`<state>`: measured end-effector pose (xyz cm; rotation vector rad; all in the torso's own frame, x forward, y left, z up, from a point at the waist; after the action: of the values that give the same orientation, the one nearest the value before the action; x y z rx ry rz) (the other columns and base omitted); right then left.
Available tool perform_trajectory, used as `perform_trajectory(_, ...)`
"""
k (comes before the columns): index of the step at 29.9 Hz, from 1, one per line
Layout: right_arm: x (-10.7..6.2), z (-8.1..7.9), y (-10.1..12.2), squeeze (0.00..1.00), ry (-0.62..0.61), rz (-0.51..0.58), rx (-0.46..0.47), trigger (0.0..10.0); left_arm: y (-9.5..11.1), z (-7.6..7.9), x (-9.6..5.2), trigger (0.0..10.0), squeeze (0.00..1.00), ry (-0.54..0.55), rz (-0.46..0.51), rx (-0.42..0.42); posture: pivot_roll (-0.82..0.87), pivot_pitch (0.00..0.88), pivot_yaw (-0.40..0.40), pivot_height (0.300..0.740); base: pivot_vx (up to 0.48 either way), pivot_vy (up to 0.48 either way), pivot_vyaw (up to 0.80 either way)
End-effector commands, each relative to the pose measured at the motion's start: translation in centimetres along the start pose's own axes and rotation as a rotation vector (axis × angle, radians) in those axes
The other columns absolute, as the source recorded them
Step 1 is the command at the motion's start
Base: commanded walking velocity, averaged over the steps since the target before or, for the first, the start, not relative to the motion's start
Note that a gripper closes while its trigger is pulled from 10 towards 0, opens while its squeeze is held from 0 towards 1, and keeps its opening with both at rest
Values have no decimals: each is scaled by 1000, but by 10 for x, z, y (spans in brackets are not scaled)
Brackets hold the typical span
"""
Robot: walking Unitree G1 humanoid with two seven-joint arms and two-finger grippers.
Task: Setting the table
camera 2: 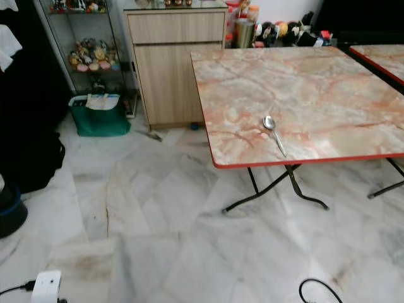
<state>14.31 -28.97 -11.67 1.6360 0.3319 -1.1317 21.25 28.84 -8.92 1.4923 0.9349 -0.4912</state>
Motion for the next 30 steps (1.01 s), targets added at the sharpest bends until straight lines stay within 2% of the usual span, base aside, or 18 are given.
perform_trajectory(1, 0, 1, 0, 0, -4, -1, 7, 10000, -6, -3, -1, 10000, 0, 5, -20, 6, 46, 85, -13, 740, 277, 0, 0)
perform_trajectory(30, 0, 1, 0, 0, -8, 1, 12, 10000, -6, -2, -1, 10000, 0, -2, -22, 8, 42, 89, -14, 740, 279, 0, 0)
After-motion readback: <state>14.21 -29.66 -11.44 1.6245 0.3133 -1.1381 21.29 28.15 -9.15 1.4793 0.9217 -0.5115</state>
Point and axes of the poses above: a point about 5 cm out from each wrist's last joint towards the gripper, its own x axis pointing out of the wrist towards the gripper, its own y axis along the axis of the wrist's last joint, z = x × y, the point moved 4 cm from there along x, pointing out of the wrist towards the gripper, and after that the axes turned 1 degree about -x, right-handed, at the moved point
